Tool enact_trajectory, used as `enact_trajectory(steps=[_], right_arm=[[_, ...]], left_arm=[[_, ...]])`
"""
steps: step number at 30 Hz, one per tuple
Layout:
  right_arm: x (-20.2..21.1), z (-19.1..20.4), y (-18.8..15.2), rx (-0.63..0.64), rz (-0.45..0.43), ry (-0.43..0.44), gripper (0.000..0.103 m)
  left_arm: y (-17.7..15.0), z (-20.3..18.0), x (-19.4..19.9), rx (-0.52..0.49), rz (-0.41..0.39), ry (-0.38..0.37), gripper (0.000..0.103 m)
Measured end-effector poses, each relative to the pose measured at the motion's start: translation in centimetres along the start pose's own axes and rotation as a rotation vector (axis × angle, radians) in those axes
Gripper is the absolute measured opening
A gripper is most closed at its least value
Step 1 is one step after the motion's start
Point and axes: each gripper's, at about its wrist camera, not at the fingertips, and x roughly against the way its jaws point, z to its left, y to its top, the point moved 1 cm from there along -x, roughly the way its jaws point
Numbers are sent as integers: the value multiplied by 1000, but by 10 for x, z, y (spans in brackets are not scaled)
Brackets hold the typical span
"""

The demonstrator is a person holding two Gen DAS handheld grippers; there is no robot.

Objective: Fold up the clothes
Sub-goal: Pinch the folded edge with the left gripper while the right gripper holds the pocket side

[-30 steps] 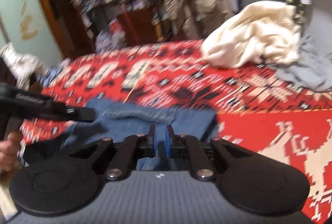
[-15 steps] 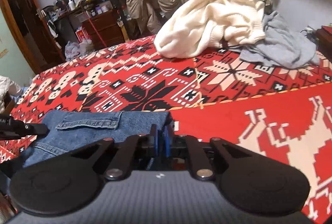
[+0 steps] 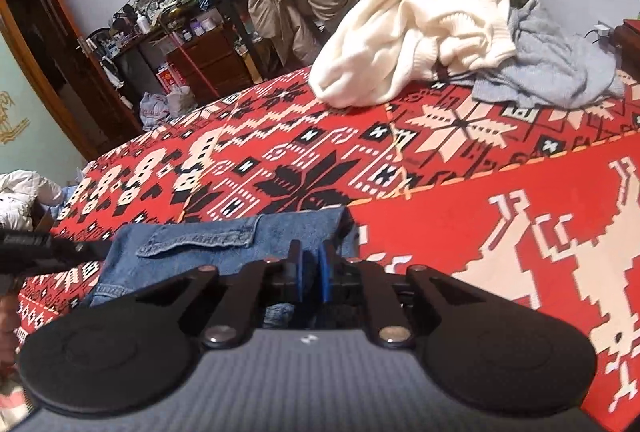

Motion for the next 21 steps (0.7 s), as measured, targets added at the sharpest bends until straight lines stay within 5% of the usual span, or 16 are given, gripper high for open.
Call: enact_trajectory(steps=[5, 7, 10, 15, 21], right_arm=[[-7, 2, -3, 5, 17, 0, 12], [-7, 2, -3, 3, 18, 1, 12], [-6, 1, -3, -2, 18, 2, 12], [-6, 0, -2, -7, 20, 4, 13], [-5, 0, -1, -13, 21, 12, 15]], left_arm=[[8, 27, -2, 201, -20, -92, 4], [11, 25, 5, 199, -42, -99, 4], [10, 3, 18, 6, -93, 53, 4], [-6, -39, 19, -361, -84, 166, 4], [-25, -53, -5, -581, -14, 287, 10]])
